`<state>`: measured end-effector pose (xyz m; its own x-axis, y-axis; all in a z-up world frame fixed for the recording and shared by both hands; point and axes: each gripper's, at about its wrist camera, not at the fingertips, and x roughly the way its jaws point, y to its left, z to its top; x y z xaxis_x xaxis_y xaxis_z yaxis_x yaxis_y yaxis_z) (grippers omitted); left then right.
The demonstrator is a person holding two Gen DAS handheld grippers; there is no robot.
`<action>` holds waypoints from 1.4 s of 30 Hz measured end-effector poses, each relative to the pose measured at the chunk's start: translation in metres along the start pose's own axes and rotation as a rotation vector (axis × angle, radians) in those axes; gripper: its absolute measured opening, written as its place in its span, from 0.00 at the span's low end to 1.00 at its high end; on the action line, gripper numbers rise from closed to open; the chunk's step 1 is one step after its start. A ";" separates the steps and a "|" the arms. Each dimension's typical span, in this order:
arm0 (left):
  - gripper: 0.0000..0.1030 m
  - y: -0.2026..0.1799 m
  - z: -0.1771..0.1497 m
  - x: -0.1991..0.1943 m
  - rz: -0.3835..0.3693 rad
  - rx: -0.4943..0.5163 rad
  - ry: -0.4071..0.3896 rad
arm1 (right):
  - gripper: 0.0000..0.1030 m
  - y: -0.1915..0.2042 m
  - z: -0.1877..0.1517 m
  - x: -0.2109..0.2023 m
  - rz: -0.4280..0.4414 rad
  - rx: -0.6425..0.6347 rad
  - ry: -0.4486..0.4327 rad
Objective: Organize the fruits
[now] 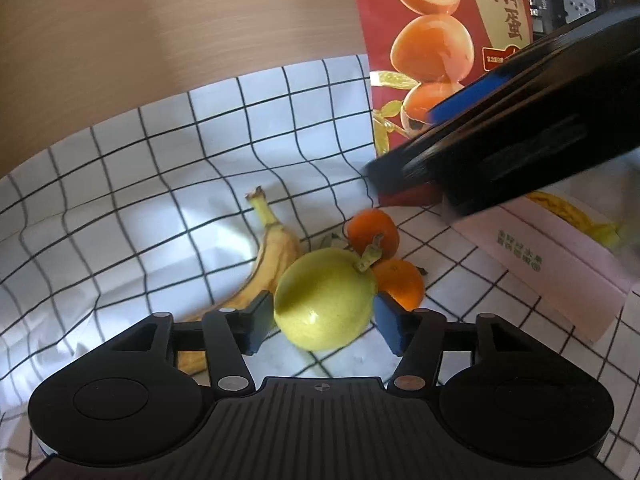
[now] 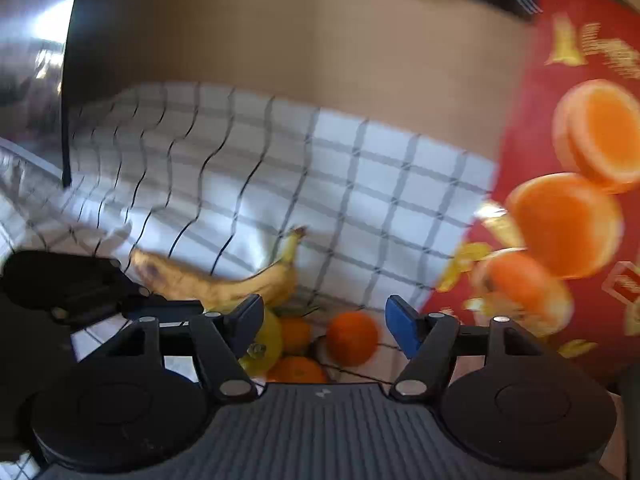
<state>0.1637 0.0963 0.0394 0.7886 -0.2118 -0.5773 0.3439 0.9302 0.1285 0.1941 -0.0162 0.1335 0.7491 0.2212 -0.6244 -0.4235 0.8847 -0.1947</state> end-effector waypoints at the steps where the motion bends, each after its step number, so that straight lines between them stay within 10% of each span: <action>1: 0.66 -0.001 0.002 0.004 -0.001 -0.002 0.001 | 0.66 -0.005 0.001 -0.008 -0.013 0.007 -0.001; 42: 0.66 0.019 0.026 0.040 -0.082 -0.298 0.149 | 0.68 -0.022 -0.075 -0.093 -0.014 0.046 0.141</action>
<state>0.2149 0.0976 0.0397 0.6740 -0.2636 -0.6901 0.2218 0.9633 -0.1513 0.0955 -0.0873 0.1388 0.6741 0.1519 -0.7229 -0.3877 0.9058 -0.1711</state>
